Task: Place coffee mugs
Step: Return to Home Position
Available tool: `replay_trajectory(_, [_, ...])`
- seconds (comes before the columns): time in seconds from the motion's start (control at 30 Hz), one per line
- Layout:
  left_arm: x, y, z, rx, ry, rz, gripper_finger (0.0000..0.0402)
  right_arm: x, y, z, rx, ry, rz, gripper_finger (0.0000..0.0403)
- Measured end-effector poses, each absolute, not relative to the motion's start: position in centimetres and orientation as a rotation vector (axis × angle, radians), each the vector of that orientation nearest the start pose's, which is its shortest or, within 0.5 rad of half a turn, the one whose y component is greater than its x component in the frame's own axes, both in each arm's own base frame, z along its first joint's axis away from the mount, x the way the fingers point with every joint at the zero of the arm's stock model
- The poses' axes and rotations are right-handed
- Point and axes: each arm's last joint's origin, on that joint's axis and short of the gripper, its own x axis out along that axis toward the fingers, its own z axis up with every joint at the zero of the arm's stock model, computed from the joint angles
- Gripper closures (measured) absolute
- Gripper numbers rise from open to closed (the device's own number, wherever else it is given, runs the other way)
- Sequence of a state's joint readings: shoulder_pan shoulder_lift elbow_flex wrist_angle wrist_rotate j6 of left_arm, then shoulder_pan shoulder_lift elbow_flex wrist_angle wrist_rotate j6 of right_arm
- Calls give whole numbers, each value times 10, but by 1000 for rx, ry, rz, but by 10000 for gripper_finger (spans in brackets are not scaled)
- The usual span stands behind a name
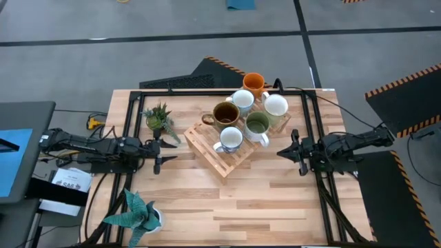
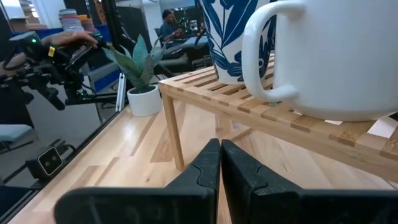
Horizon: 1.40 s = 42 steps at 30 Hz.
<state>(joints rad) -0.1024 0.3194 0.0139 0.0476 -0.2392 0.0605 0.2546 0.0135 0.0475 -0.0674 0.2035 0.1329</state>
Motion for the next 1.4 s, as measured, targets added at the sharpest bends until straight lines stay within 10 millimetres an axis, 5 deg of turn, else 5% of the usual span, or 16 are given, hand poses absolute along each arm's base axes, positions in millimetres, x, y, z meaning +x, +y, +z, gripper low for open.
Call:
replay_trajectory(0.53, [96,0,177,64,-116,177,219,93,18,172,123,37,47,360])
replay_trajectory(1.4, [97,0,172,74,-65,172,219,93,18,172,123,37,46,360])
